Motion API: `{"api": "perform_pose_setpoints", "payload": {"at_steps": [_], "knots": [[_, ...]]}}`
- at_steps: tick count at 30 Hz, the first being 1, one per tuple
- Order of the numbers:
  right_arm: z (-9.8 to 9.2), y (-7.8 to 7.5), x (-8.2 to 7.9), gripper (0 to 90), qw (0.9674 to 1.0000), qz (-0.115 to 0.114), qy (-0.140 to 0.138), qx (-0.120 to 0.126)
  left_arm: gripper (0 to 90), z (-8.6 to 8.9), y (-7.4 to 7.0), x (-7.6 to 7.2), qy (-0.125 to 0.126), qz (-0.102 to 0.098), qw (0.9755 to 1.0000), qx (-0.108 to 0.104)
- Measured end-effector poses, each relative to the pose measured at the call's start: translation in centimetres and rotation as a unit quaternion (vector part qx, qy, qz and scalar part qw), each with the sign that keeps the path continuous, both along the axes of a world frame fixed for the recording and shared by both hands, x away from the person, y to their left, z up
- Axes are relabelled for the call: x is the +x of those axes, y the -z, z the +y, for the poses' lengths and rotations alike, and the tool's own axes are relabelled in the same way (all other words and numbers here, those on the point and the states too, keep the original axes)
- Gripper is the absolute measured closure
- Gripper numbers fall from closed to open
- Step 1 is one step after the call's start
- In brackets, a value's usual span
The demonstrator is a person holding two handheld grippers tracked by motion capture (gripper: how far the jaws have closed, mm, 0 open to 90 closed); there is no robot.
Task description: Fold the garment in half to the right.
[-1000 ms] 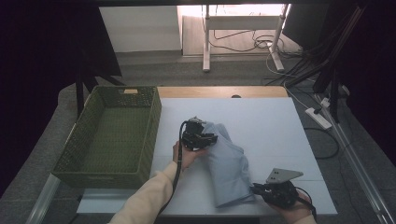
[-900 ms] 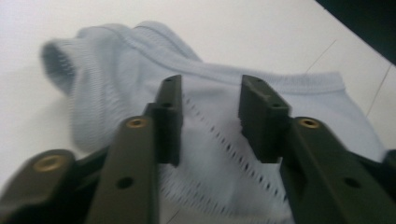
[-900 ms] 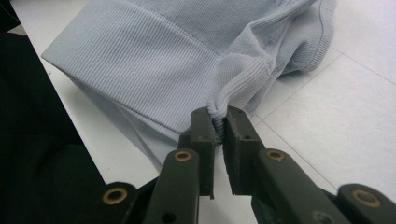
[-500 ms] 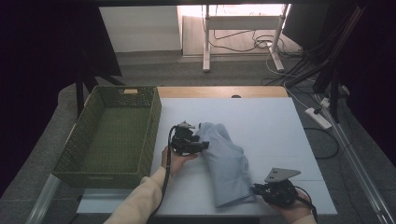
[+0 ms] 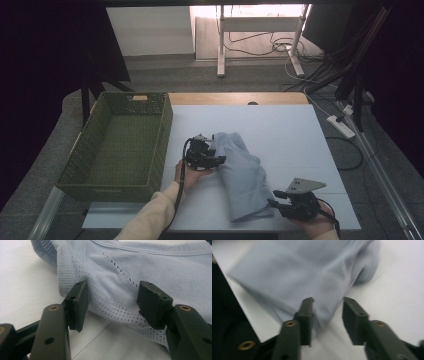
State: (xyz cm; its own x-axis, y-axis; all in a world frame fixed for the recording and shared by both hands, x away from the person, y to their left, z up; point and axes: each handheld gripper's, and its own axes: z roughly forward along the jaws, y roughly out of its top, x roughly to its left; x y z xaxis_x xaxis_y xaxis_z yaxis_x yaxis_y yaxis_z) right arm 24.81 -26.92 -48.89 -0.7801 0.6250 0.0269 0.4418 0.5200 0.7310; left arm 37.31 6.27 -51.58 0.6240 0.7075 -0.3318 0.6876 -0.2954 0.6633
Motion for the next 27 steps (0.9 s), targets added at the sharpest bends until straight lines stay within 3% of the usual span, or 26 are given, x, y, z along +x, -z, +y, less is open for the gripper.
{"api": "perform_pose_setpoints", "payload": {"at_steps": [6, 14, 20, 27], "knots": [[0.8, -1.9, 1.5, 49.1, 0.9986, -0.034, 0.02, 0.037, 42.3, 0.0, 0.2, 0.0, -0.001, 0.001, 1.0, -0.002], [3.7, -3.5, 6.5, 48.1, 0.9978, -0.053, 0.016, 0.036, 41.9, 0.0, 0.1, 0.0, 0.002, -0.002, 1.0, -0.001], [5.5, -3.1, 10.2, 47.9, 0.9987, -0.039, 0.024, 0.02, 41.6, 0.0, 0.2, 0.1, 0.005, 0.0, 1.0, -0.002], [7.6, -1.9, 13.4, 48.4, 0.9997, 0.005, 0.022, 0.007, 41.5, -0.1, 0.2, 0.1, 0.005, -0.002, 1.0, 0.0]]}}
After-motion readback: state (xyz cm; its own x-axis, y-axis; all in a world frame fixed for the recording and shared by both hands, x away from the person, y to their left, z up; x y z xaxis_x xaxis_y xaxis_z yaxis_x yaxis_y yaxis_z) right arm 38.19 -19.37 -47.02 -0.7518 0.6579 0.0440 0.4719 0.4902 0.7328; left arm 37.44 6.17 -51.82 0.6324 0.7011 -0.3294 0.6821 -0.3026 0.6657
